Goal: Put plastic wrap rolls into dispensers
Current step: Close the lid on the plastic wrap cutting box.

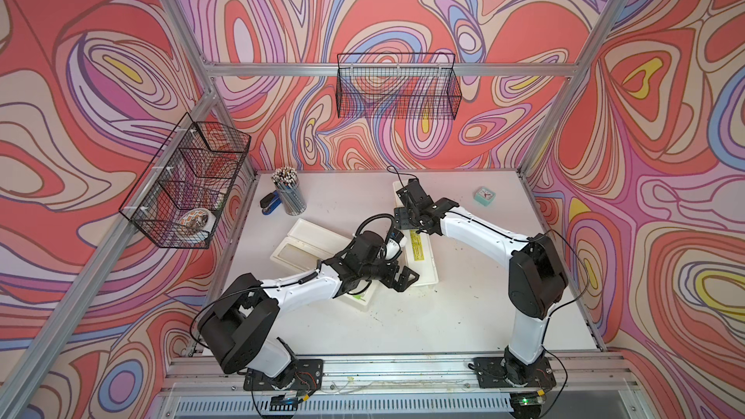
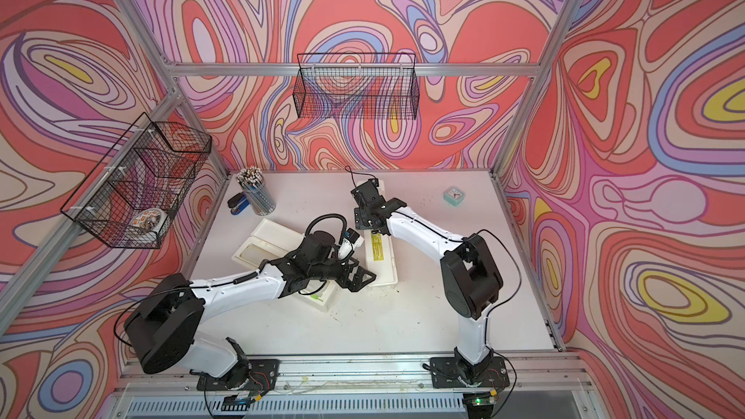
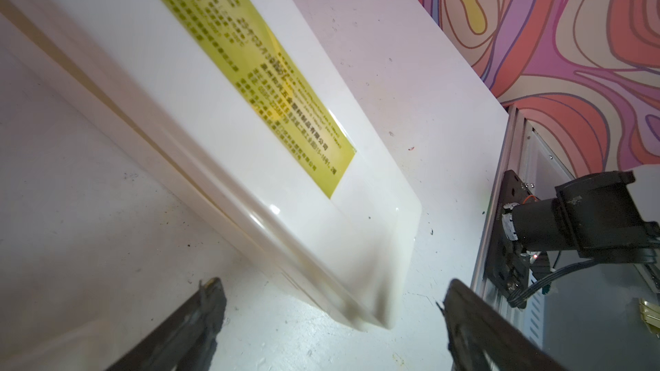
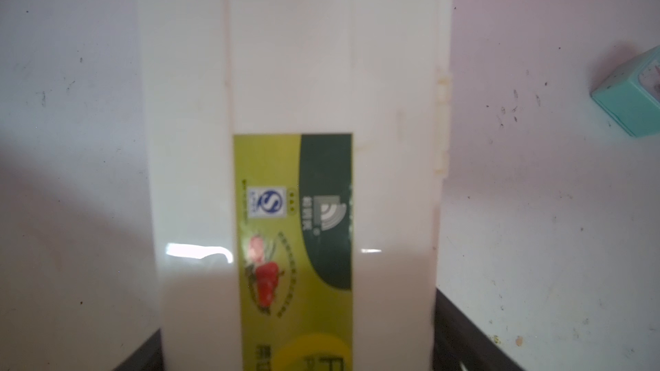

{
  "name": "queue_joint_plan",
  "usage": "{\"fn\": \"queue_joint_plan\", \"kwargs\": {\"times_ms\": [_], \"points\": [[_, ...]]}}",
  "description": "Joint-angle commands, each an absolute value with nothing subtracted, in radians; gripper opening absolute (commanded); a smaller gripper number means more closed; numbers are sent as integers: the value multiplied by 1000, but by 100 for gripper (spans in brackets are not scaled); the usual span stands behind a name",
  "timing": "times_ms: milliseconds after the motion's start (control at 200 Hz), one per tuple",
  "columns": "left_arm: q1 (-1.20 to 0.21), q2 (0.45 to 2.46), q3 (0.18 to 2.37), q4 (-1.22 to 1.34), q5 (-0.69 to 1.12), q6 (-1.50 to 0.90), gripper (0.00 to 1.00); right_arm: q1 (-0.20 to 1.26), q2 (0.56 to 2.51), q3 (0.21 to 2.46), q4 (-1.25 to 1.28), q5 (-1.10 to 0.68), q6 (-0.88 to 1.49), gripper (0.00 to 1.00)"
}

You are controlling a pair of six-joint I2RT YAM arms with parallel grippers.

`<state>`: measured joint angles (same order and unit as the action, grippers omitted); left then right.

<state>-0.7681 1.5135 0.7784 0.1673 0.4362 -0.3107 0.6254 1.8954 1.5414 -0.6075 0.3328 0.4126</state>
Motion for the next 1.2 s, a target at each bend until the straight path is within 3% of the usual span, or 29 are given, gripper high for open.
{"fn": "queue_joint_plan", "kwargs": {"times_ms": [0, 581, 846, 1197], "points": [[-776, 1556, 800, 195, 415, -313, 94, 632, 1920, 1584, -588, 367, 425, 74], [-779, 1657, 832, 107, 311, -340, 84, 632, 1996, 1611, -571, 373, 439, 78], [-778, 1699, 880, 32, 302, -341, 74, 629, 2025, 1626, -569, 368, 445, 80], [-779, 1720, 917, 3, 307, -359, 74, 612, 2048, 1635, -571, 337, 454, 80]]}}
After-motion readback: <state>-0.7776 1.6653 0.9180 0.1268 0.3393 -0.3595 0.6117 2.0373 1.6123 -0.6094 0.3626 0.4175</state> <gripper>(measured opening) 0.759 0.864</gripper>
